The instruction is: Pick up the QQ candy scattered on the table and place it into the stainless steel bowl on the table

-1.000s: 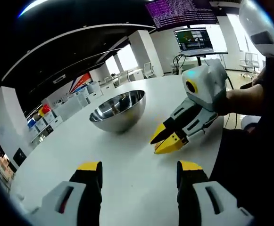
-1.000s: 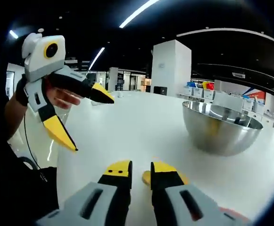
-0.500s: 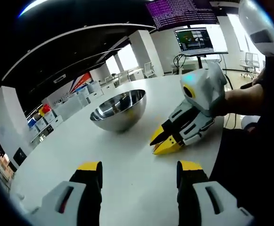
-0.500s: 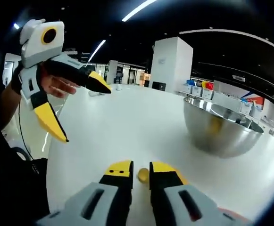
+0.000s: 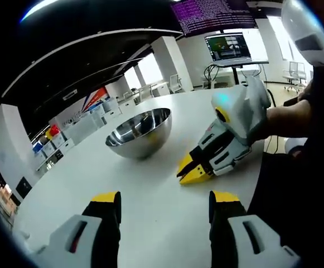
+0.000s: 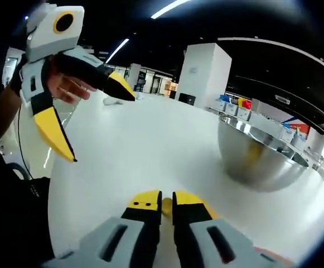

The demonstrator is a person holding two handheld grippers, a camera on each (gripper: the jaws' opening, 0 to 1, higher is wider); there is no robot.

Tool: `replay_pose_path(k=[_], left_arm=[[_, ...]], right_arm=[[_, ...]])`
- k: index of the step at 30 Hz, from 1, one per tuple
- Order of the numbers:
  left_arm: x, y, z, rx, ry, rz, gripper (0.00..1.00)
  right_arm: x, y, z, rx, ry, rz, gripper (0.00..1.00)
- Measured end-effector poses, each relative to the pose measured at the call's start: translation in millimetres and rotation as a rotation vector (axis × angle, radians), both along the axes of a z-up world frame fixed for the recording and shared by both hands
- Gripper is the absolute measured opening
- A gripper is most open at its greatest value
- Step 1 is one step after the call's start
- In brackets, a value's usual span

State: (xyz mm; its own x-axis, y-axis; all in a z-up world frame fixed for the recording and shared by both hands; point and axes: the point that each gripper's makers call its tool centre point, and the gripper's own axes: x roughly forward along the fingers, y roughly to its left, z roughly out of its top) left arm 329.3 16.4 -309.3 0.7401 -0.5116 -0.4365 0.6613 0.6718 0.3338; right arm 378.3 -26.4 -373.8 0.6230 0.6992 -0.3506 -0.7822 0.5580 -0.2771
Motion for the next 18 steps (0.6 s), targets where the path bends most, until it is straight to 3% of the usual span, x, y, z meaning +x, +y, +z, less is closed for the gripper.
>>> replay_pose_path(k=[3, 9, 14, 18], left_arm=[[-0.3, 2, -0.3, 0.003, 0.0, 0.007, 0.63], [-1.3, 3, -1.7, 0.005, 0.004, 0.009, 0.63], [-1.1, 4, 0.1, 0.005, 0.0, 0.011, 0.63], [-0.8, 4, 0.4, 0.004, -0.001, 0.012, 0.63]], right_arm=[[-2, 1, -0.4, -0.054, -0.062, 0.021, 0.06], [-1, 0, 1.0, -0.064, -0.093, 0.022, 0.04], [-1, -3, 4.6, -0.063, -0.078, 0.014, 0.04], [-2, -6, 18.9, 0.024, -0.043, 0.005, 0.04]])
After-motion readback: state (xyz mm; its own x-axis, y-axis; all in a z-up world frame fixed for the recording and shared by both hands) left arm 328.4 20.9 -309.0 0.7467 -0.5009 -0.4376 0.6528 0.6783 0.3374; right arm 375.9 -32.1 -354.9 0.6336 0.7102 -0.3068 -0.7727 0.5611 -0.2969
